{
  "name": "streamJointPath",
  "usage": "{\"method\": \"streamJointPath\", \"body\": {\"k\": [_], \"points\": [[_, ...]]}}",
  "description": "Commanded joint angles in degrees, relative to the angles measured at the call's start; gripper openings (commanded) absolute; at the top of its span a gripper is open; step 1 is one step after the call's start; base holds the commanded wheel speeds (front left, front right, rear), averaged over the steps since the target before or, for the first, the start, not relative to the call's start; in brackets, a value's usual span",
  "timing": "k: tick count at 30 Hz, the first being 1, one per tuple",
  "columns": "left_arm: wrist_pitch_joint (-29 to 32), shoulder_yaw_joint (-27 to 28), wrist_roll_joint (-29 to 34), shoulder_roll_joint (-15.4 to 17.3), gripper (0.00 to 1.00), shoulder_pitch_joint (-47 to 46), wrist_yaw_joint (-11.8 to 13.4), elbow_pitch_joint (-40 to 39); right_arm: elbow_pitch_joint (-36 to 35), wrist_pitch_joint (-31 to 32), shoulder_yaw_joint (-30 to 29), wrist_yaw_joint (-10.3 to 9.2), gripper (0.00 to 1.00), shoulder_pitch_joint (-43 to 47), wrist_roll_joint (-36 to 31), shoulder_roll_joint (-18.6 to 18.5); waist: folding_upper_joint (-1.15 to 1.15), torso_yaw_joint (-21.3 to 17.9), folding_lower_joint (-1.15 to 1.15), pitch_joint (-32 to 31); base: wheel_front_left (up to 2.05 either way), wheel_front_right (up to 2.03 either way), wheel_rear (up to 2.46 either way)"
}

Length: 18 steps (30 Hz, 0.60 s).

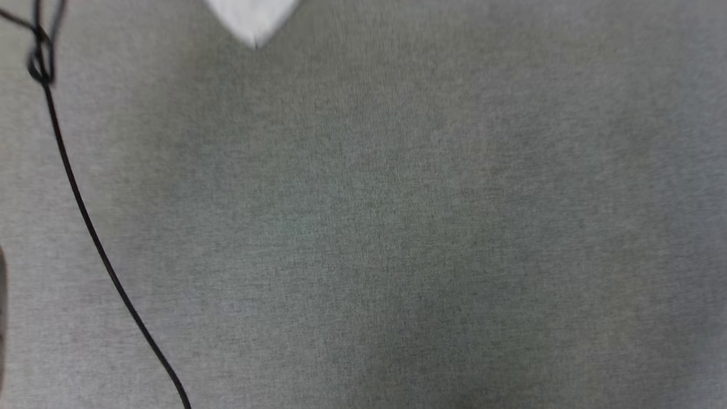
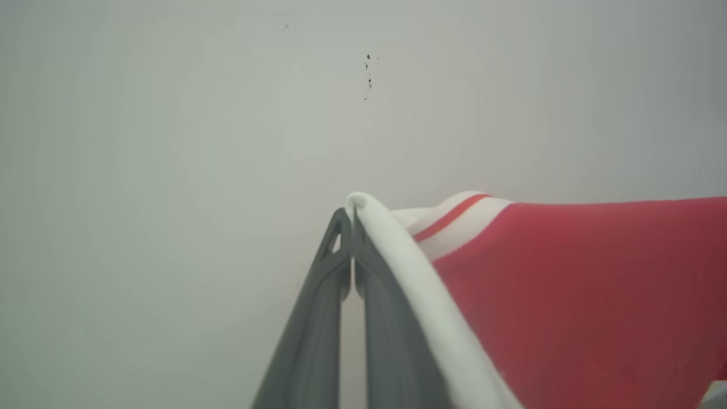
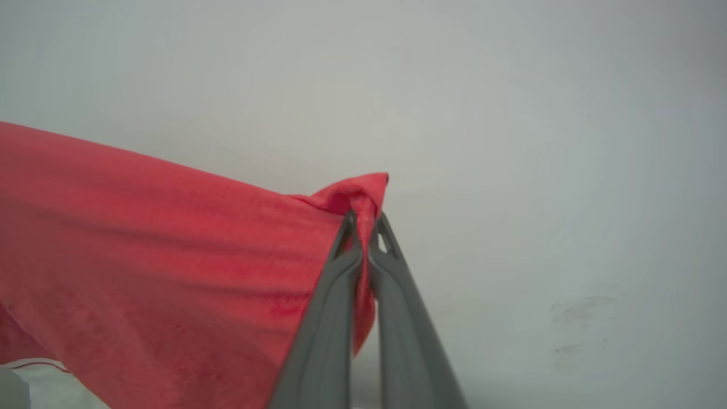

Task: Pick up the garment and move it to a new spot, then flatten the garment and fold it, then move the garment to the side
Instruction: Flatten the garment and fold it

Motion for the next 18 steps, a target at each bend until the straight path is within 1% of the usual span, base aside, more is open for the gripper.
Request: {"method": "streamJointPath", "body": {"k": [1,4,8,11,12,18], "points": [[-0.70,0.77,0.25,0.46,0.00,-2.22,0.48,1.10,0.66,-0.94,-0.55,-0.12,0.00,-1.86,-0.56,-0.36,0.00,-0.04,-0.01,3.20,0.00,0.00,0.00],[-1.37,0.79,0.10,-0.01,0.00,-5.87,-0.33,3.33,1.88,-2.26,-0.34,-0.12,0.00,-4.51,-0.44,-0.12,0.00,0.22,-0.01,6.51,0.00,0.00,0.00],[-2.63,0.81,-0.98,-0.56,0.00,-8.05,-1.83,6.36,4.18,-4.41,0.78,-0.12,0.00,-6.65,0.41,0.85,0.00,0.38,-0.01,10.35,0.00,0.00,0.00],[-3.81,0.73,-1.80,-1.18,0.00,-7.82,-3.14,9.02,6.47,-6.04,2.08,-0.11,0.00,-7.02,1.22,1.37,0.00,0.46,-0.01,12.81,0.00,0.00,0.00],[-3.81,0.73,-1.80,-1.18,0.00,-7.82,-3.14,9.02,6.47,-6.04,2.08,-0.11,0.00,-7.02,1.22,1.37,0.00,0.46,-0.01,12.81,0.00,0.00,0.00],[-6.47,0.26,-4.22,-2.21,0.00,-4.67,-6.01,14.91,11.73,-9.52,5.42,-0.11,0.00,-5.00,3.57,1.93,0.00,0.85,-0.01,14.60,0.00,0.00,0.00]]}}
